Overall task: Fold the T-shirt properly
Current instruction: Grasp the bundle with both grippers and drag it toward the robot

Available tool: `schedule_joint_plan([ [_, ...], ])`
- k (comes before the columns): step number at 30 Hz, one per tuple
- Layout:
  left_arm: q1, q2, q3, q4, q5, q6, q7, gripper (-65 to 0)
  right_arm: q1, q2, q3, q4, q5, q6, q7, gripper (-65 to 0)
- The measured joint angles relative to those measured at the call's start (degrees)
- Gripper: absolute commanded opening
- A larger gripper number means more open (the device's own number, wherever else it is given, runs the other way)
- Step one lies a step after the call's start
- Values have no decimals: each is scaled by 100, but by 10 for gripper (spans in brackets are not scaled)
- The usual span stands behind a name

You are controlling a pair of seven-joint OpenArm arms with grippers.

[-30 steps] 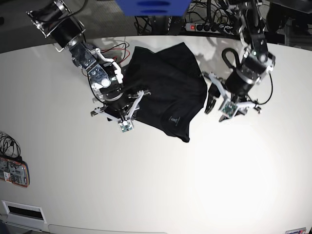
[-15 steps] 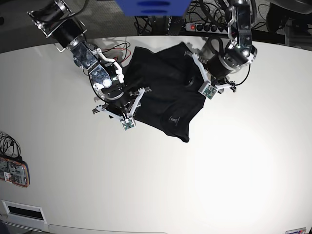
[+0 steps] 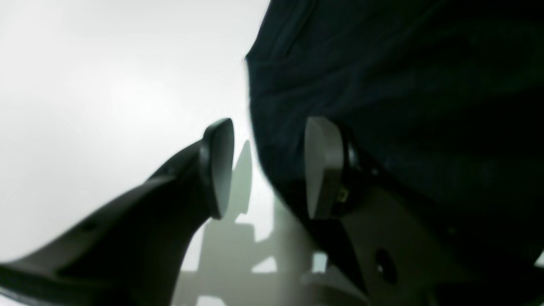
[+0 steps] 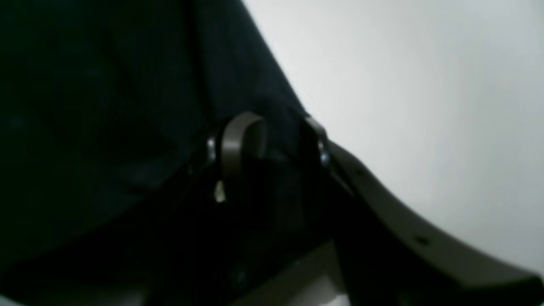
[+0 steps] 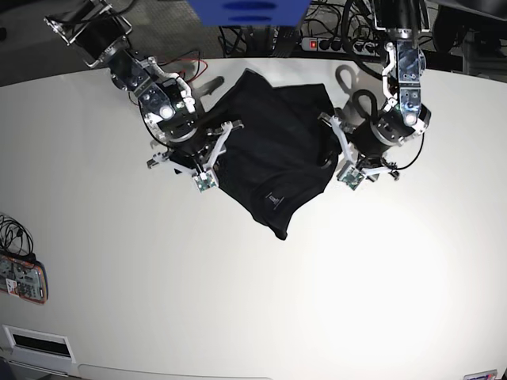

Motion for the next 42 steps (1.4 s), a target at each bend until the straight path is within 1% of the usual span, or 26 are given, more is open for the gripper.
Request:
schedule_joint_plan([
  [2, -214, 20, 2, -286, 0, -7, -7, -385, -210, 33, 20, 238, -7, -17, -11, -472],
  [5, -555, 13, 4, -793, 7, -7, -11, -385, -529, 42, 2, 466, -15, -7, -240, -472],
  [7, -730, 15, 13, -940, 0, -13, 0, -385, -678, 39, -9, 643, -20, -9, -350, -472],
  [11, -1051, 17, 24, -1204, 2, -15, 7, -385, -922, 39, -7, 787, -22, -7, -317, -472],
  [14, -1294, -4, 219, -1279, 4, -9, 7, -385, -1165, 39, -20, 822, -42, -9, -216, -472],
  [17, -1478, 28, 404, -1276, 59, -15, 2, -385, -1224, 46, -417, 831, -199, -120, -160, -472],
  [20, -1733, 28, 741, -1311, 557, 9, 17, -385, -1174, 57, -951, 850, -199, -122, -120, -472],
  [22, -1888, 33, 894, -1357, 616, 13, -20, -385, -1187, 37, -1204, 857, -192, -114, -103, -472],
  [23, -1939, 129, 911, -1368, 671, 7, -42, -385, -1193, 37, -1294, 861, -175, -114, -87, -472],
  [26, -1963, 321, 909, -1390, 800, 7, -2, -385, -1176, 39, -1333, 863, -157, -92, -94, -472],
  [30, -1928, 289, 898, -1377, 861, -7, -22, -385, -1047, 39, -1353, 859, -103, -52, -216, -472],
  [32, -1755, 216, 728, -1163, 876, -11, 4, -385, -1049, 37, -1261, 861, -96, -48, -214, -472],
  [34, -1480, 201, 409, -699, 879, -9, 39, -385, -1056, 35, -1121, 859, -17, 2, -212, -472],
  [36, -1311, 205, 120, -81, 903, -17, 90, -385, -1064, 20, -964, 859, 33, 57, -232, -472],
  [38, -1198, 245, -214, 584, 844, -33, -11, -385, -1062, -2, -750, 874, 17, 39, -267, -472],
  [39, -1104, 289, -398, 907, 804, -7, -74, -385, -1034, 11, -675, 890, -90, 33, -328, -472],
  [40, -1005, 321, -588, 1150, 778, -7, -125, -385, -984, 44, -645, 929, -350, 17, -367, -472],
  [42, -752, 345, -839, 1506, 861, -4, 13, -385, -953, 72, -623, 992, -1078, -22, -310, -472],
])
